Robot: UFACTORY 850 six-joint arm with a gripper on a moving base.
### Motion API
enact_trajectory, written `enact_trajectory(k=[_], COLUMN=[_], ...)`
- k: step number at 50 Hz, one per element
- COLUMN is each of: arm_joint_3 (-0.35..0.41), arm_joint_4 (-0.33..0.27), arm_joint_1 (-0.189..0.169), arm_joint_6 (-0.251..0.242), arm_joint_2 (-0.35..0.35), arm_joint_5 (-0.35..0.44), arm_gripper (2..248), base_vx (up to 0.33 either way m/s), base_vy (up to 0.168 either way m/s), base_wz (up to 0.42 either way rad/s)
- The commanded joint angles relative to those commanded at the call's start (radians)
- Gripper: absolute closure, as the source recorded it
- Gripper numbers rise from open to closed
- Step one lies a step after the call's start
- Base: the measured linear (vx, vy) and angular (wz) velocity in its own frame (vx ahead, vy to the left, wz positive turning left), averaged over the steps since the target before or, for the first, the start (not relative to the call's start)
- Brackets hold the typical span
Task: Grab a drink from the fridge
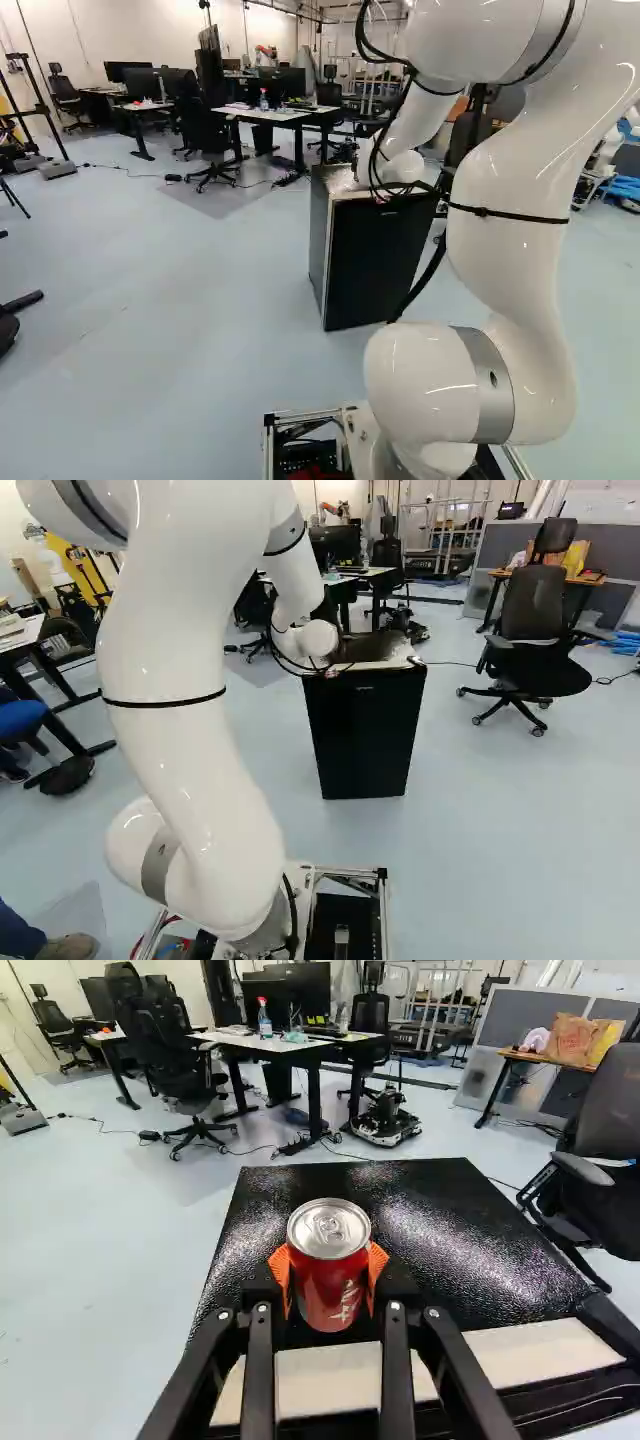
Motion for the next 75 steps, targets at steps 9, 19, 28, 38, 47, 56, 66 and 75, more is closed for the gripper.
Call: enact_trajectory(k=[9, 19, 28, 38, 47, 56, 66, 75], arm_joint_3=[0.042, 0.099, 0.159, 0.238, 0.317, 0.407, 0.496, 0.568], arm_joint_4=[0.016, 0.037, 0.060, 0.090, 0.120, 0.154, 0.188, 0.215], arm_joint_1=[0.011, 0.026, 0.041, 0.062, 0.083, 0.106, 0.129, 0.148], arm_joint_6=[-0.008, -0.019, -0.030, -0.045, -0.060, -0.077, -0.094, -0.108], arm_joint_2=[0.031, 0.073, 0.118, 0.175, 0.234, 0.300, 0.366, 0.419], arm_joint_5=[0.011, 0.026, 0.042, 0.062, 0.083, 0.107, 0.130, 0.149], arm_gripper=[155, 155, 155, 155, 155, 155, 155, 155], base_vx=[0.000, 0.000, 0.000, 0.000, 0.000, 0.000, 0.000, 0.000], base_vy=[0.000, 0.000, 0.000, 0.000, 0.000, 0.000, 0.000, 0.000], base_wz=[0.000, 0.000, 0.000, 0.000, 0.000, 0.000, 0.000, 0.000])
